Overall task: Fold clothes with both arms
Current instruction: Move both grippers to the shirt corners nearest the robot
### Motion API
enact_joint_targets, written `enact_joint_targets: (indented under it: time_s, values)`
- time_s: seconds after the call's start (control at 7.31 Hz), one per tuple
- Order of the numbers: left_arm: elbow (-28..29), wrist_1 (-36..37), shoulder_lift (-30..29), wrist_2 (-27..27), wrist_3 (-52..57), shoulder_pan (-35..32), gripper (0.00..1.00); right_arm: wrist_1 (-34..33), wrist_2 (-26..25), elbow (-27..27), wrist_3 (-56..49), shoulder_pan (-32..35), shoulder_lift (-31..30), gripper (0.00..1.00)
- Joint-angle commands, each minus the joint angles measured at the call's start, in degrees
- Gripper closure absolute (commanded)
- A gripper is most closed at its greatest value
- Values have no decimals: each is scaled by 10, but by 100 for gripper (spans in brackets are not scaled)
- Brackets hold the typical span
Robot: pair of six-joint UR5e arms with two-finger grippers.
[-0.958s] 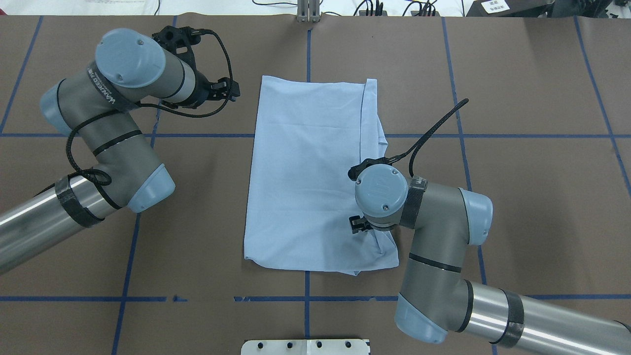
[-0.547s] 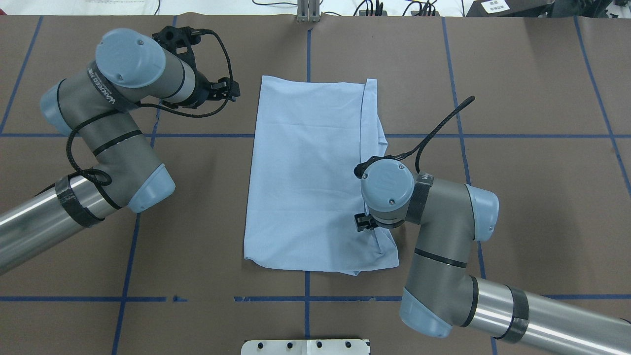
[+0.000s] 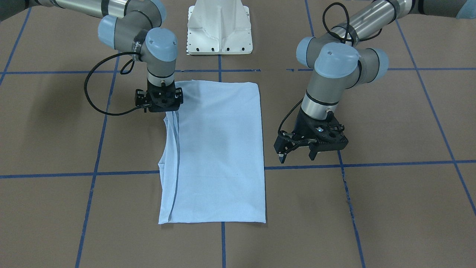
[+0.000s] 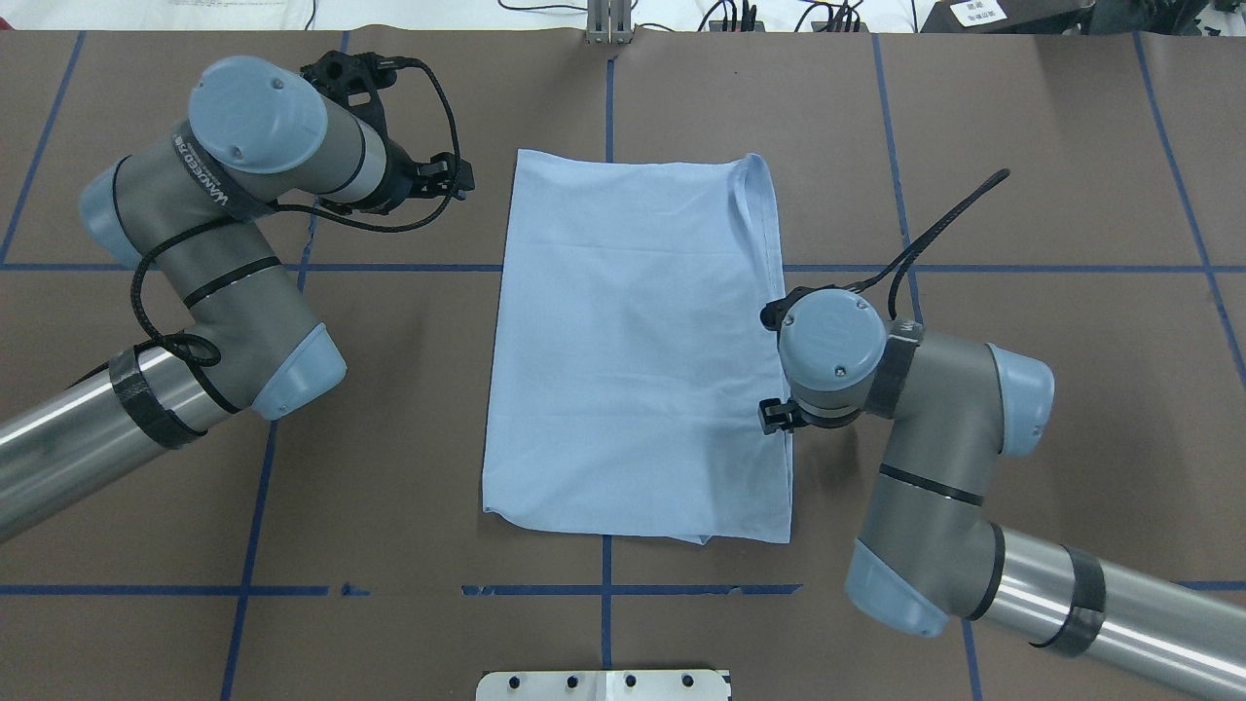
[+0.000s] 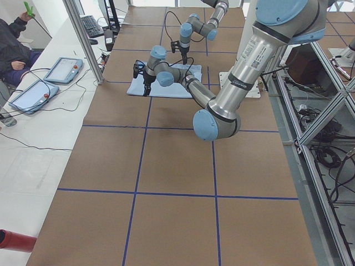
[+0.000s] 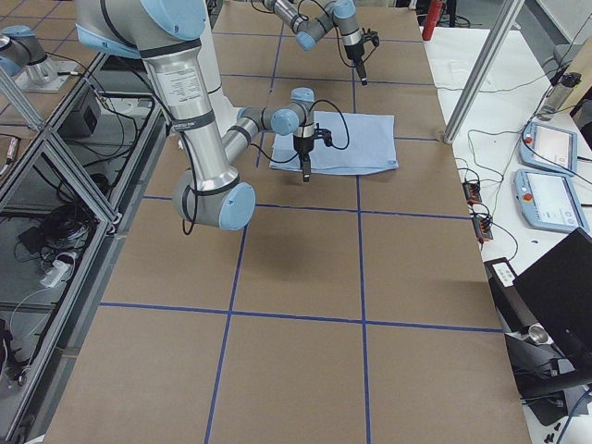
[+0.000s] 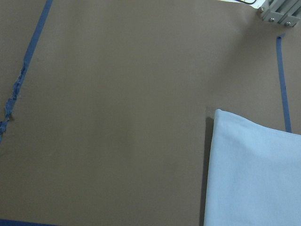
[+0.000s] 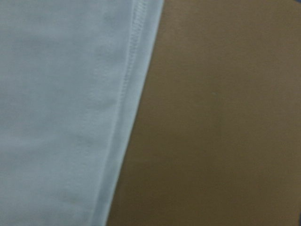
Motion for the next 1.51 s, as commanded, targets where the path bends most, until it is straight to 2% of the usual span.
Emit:
enact_joint_targets:
  time_s: [0.0, 0.27, 0.41, 0.68, 0.82, 0.96, 1.09, 1.23, 1.37]
  values:
    - [0, 0, 0, 0, 0, 0, 0, -32, 10, 52, -25, 27, -25, 0]
    - [0, -8, 1, -2, 0, 0, 0, -29, 15, 53, -19, 29, 18, 0]
    - [-7, -39, 24, -4, -7, 25, 0, -28, 19, 70, -14, 29, 25, 0]
    - [-40, -152, 98, -94, -170, 50, 0, -14, 43, 112, 10, 31, 24, 0]
    - [-98, -151, 131, -90, -243, 84, 0, 28, 84, 113, 41, 35, 21, 0]
    - [-149, -127, 156, -58, -299, 124, 0, 34, 100, 114, 64, 35, 20, 0]
    - [-188, -59, 156, -16, -353, 174, 0, 35, 100, 119, 82, 35, 21, 0]
    - [-218, 23, 145, 22, -404, 224, 0, 50, 99, 118, 90, 34, 16, 0]
    - [-220, 83, 118, 62, -436, 255, 1, 98, 98, 114, 98, 34, 0, 0]
